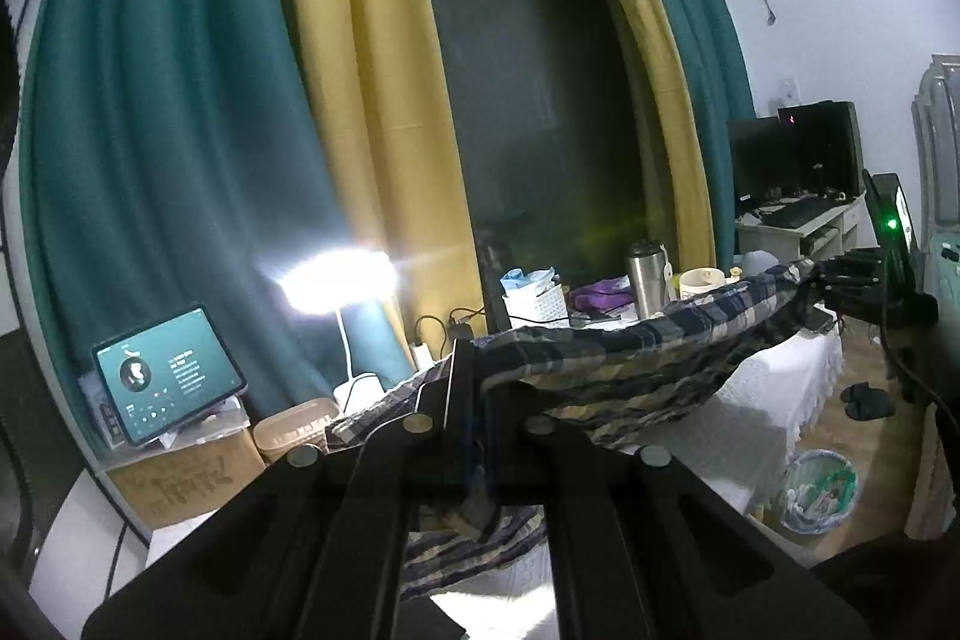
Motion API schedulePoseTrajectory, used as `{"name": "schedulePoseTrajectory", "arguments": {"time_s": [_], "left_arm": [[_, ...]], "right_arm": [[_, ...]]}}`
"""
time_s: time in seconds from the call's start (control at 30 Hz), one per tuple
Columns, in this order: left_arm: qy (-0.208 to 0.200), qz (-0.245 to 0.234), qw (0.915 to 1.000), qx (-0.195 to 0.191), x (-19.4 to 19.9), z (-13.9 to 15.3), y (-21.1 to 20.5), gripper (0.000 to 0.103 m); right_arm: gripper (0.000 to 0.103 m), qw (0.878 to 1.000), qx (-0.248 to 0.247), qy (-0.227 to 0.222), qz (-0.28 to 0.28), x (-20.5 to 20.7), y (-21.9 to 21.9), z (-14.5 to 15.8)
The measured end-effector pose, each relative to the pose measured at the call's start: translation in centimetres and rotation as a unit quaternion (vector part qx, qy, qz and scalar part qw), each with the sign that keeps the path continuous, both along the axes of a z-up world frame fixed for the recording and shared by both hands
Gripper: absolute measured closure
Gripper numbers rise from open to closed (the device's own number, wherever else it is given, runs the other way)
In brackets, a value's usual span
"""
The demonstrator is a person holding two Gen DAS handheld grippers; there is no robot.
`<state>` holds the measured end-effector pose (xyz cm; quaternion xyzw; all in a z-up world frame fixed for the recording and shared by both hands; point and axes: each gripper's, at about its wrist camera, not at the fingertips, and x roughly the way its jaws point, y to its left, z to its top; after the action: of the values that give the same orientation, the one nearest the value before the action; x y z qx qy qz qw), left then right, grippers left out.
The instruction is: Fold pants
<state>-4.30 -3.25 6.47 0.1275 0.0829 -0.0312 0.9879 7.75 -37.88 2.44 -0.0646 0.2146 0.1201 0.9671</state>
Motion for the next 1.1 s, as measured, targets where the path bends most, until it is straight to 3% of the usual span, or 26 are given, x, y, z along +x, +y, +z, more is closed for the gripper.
{"name": "schedulePoseTrajectory", "arguments": {"time_s": [0.5,0.9,1.1], "left_arm": [[0.045,0.007,0.9989,-0.01,5.0,-1.3,1.2,0.102],[0.086,0.014,0.9961,-0.008,12.6,-2.5,3.0,0.102],[0.133,0.021,0.9908,-0.009,17.3,-4.9,4.2,0.102]], "right_arm": [[0.087,0.999,-0.001,0.032,-0.003,4.0,1.0,-1.4],[0.087,0.998,-0.007,0.058,-0.007,10.2,1.8,-3.0],[0.087,0.997,-0.006,0.082,-0.006,13.8,2.8,-5.0]]}}
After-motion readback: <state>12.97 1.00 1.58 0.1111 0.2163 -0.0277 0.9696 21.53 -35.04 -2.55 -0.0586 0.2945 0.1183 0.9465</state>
